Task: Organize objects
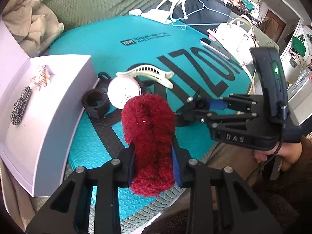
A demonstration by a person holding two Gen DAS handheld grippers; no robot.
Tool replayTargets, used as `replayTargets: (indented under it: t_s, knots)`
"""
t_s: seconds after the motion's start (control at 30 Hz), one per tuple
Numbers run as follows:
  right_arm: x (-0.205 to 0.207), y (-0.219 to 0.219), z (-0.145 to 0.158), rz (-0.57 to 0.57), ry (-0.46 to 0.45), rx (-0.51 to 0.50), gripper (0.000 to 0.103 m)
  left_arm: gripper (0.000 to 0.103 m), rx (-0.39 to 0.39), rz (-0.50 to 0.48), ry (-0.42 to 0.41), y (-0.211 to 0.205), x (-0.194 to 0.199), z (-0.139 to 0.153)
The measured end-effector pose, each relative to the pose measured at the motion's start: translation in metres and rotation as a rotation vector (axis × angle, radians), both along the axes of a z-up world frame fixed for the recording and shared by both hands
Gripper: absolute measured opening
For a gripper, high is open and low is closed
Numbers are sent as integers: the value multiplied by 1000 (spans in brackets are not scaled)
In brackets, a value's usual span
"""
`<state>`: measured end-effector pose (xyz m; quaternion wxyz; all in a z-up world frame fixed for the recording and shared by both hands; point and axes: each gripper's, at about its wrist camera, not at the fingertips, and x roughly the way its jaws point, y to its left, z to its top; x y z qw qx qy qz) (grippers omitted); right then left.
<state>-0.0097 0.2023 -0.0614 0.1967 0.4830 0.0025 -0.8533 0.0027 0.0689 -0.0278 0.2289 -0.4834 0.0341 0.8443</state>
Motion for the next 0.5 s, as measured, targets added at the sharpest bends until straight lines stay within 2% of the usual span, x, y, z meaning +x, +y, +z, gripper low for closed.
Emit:
replayTargets:
  t_s: [0.27, 0.5]
  knots:
    - [7, -5, 7, 24, -9, -23, 40, 28, -12, 35, 17, -11, 0, 17]
    - [11, -25, 22, 90, 16, -23, 40, 28, -18, 75, 40, -30, 11, 31]
